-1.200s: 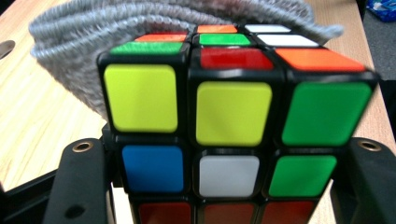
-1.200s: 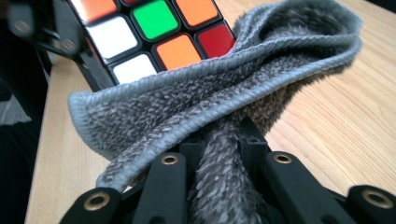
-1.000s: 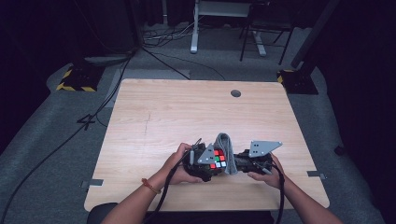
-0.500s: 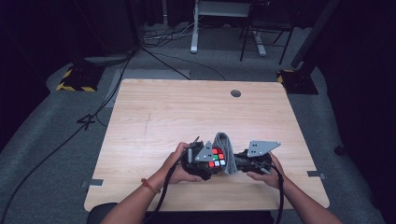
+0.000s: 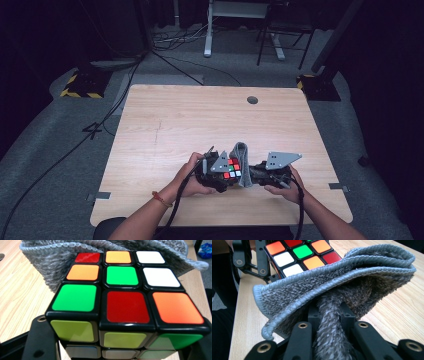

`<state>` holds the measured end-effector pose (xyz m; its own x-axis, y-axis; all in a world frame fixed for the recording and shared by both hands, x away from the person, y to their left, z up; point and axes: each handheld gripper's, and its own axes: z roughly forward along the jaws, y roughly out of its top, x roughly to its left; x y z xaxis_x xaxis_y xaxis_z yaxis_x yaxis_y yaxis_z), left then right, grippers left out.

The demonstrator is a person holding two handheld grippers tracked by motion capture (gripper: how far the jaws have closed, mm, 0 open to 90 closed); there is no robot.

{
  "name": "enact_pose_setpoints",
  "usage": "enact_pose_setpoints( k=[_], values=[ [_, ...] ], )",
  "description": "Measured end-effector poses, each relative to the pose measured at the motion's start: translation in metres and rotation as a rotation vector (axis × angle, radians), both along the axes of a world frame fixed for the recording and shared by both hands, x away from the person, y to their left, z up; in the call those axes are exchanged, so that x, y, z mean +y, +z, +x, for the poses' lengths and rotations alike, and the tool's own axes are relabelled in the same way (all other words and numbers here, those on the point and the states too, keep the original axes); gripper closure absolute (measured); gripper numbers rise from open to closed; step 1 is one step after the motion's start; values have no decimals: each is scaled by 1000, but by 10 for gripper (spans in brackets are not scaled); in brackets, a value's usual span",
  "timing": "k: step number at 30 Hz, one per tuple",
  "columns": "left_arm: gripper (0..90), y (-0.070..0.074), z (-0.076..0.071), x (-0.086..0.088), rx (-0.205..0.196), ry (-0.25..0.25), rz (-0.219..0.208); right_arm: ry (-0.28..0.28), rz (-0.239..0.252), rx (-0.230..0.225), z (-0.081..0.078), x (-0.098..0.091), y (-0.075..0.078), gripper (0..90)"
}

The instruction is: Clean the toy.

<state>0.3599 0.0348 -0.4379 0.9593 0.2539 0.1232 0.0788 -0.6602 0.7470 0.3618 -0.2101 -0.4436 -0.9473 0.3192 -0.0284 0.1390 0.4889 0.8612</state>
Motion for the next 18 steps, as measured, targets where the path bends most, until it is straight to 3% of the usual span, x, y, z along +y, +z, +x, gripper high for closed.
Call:
enact_pose_setpoints(
  k=[9,14,18],
  values=[
    [323,-1,5,3,52,12,-44,3,22,-17,-1,-3,2,771],
    [328,0,1,0,19,2,-25,-18,-10,-4,2,-2,0,772],
    [325,-2,3,-2,31,11,-7,-25,-11,9,4,-2,-2,772]
  ],
)
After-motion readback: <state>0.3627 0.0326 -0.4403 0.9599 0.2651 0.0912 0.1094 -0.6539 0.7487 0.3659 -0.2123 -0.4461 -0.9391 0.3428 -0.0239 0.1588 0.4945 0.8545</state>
